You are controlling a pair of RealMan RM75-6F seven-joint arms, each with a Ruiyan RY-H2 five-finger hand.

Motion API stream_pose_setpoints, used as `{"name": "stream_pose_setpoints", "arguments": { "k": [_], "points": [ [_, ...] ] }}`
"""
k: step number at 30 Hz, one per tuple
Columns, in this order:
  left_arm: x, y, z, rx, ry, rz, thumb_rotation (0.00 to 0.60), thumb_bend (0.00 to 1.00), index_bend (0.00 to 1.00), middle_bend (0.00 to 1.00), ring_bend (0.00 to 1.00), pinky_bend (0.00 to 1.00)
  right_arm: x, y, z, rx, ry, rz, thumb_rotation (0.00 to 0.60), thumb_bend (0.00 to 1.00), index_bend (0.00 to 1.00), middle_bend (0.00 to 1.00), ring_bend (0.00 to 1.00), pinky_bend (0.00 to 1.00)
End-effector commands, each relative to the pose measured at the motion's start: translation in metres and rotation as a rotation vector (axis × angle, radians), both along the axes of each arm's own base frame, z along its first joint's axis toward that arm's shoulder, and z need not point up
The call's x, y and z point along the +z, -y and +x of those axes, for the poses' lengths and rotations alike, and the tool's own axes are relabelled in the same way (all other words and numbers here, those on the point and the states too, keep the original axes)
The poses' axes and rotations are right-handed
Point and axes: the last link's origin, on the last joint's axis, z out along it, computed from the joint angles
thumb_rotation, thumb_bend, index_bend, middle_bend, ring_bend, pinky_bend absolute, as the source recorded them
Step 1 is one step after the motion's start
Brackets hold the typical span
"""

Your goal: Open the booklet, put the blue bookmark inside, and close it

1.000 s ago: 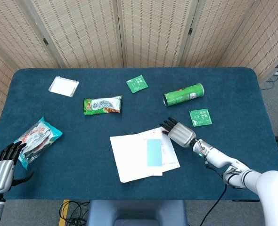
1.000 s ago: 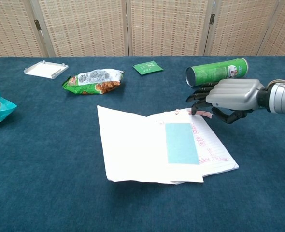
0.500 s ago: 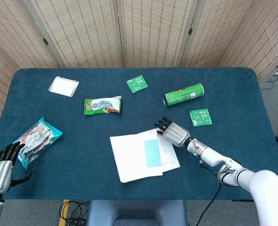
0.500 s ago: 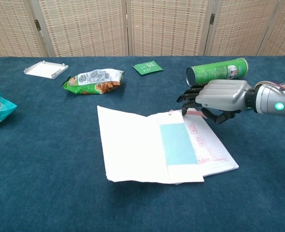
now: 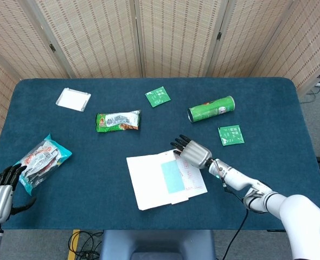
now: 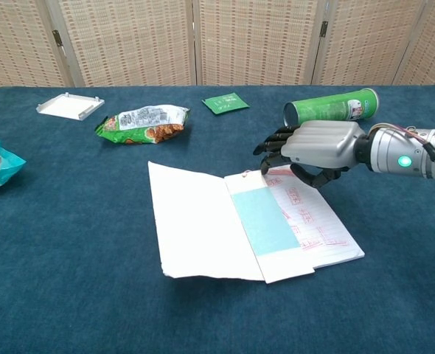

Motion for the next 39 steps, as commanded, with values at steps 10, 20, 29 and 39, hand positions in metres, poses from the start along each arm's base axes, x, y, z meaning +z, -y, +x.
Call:
{"name": "stream_pose_setpoints", "arguments": {
  "k": [10,20,29,39],
  "points": [
    [0.000,-0.002,0.001,-0.009,0.002,0.000,0.600,0.24,0.15,0.11,0.09,0.16,0.022,-0.011,0.004,0.030,0.090,-0.022,0.600,0.49,0.24,0.04,0.00,0.00],
    [0.000,-0.002,0.007,-0.023,0.000,-0.001,0.600,0.24,0.15,0.11,0.09,0.16,0.020,-0.054,0.021,0.034,0.204,0.072,0.600,0.06,0.13,0.00,0.00,0.00],
    [0.000,0.000,0.008,-0.023,-0.002,0.000,0.600,0.24,0.15,0.11,0.09,0.16,0.003,-0.084,0.039,0.000,0.283,0.143,0.600,0.00,0.00,0.00,0.00,0.00],
    [0.002,0.003,0.005,-0.011,-0.004,0.006,0.600,0.24,0.15,0.11,0.09,0.16,-0.011,-0.103,0.041,0.007,0.270,0.203,0.600,0.00,0.00,0.00,0.00,0.00]
  ]
}}
